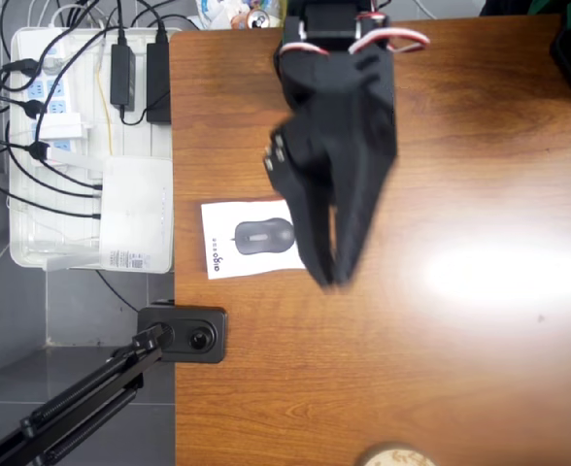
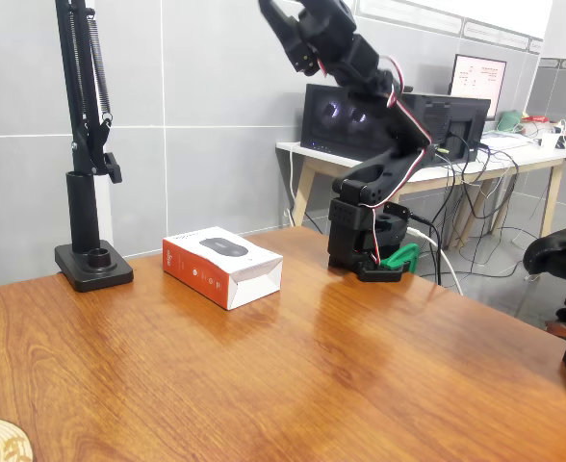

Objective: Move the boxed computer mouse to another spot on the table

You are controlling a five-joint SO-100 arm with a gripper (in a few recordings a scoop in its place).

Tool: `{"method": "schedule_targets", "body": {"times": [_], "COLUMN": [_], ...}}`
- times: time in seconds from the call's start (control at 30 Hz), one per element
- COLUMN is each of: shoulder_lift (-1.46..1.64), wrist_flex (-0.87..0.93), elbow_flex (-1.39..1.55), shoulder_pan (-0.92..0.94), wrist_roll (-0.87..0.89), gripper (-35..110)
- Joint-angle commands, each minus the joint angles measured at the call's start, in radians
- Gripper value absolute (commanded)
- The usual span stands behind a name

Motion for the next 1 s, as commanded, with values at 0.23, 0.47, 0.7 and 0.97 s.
{"method": "schedule_targets", "body": {"times": [0.23,0.47,0.7,0.97], "shoulder_lift": [0.15,0.15,0.15,0.15], "wrist_flex": [-0.716,-0.966,-1.325,-1.598], "elbow_flex": [0.298,0.341,0.399,0.399], "shoulder_pan": [-0.02,0.044,0.051,0.003], "wrist_roll": [-0.137,-0.353,-0.518,-0.449], "gripper": [1,0,0,0]}}
